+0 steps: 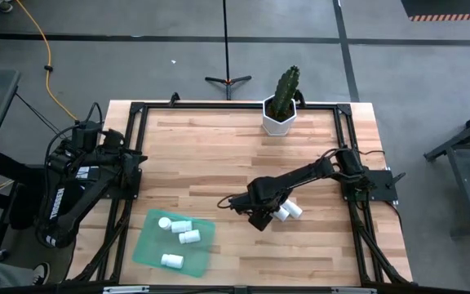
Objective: Pick and place pill bottles into a basket
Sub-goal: Put the white pill bottle into the green bin
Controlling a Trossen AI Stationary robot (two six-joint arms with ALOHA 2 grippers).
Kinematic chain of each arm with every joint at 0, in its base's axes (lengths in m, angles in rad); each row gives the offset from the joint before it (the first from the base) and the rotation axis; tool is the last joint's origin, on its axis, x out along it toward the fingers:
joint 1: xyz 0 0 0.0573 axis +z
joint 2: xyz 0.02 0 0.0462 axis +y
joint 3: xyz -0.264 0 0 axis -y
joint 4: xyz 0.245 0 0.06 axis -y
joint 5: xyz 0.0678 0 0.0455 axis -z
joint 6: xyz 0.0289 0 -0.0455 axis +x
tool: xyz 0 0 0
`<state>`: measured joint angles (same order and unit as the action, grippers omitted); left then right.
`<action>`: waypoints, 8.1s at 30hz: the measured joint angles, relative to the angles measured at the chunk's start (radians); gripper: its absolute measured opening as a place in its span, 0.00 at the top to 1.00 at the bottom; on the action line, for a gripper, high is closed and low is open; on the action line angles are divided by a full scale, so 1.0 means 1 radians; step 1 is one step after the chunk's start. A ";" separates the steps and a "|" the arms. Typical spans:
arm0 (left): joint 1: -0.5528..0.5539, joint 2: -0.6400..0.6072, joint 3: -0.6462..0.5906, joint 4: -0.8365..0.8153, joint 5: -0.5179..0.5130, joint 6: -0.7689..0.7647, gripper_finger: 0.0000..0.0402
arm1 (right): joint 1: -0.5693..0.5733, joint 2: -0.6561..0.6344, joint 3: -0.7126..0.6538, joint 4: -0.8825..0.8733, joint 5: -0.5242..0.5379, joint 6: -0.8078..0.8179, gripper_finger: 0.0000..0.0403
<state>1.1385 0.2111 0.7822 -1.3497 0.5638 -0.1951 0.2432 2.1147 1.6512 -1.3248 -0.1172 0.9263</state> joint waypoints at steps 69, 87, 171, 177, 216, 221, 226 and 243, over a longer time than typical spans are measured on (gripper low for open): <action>0.000 0.000 0.000 -0.003 0.004 -0.012 0.35 | 0.003 0.000 -0.161 0.296 -0.059 0.069 0.64; 0.000 0.000 0.000 -0.003 0.004 -0.012 0.35 | 0.001 0.000 -0.055 0.308 0.055 0.061 0.64; 0.000 0.000 0.000 0.000 0.000 -0.019 0.35 | 0.097 0.113 0.064 1.348 0.285 -0.359 0.58; 0.000 0.000 0.000 0.001 -0.001 -0.011 0.35 | 0.100 0.113 0.064 1.352 0.239 -0.359 0.57; 0.000 0.000 0.000 0.001 0.000 0.010 0.35 | -0.080 0.148 0.260 1.044 0.104 -0.435 0.31; 0.000 0.000 0.000 0.001 0.000 0.015 0.35 | -0.118 0.148 0.432 0.795 0.267 -0.539 0.31; 0.000 0.000 0.000 0.001 0.000 0.018 0.35 | -0.151 0.146 0.570 0.536 0.391 -0.512 0.31; 0.000 0.000 0.000 -0.004 0.000 0.060 0.35 | -0.158 0.146 0.467 -0.052 0.160 -0.136 0.31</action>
<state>1.1385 0.2115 0.7818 -1.3533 0.5636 -0.1349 0.0851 2.2610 2.1181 -1.3768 0.0431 0.7904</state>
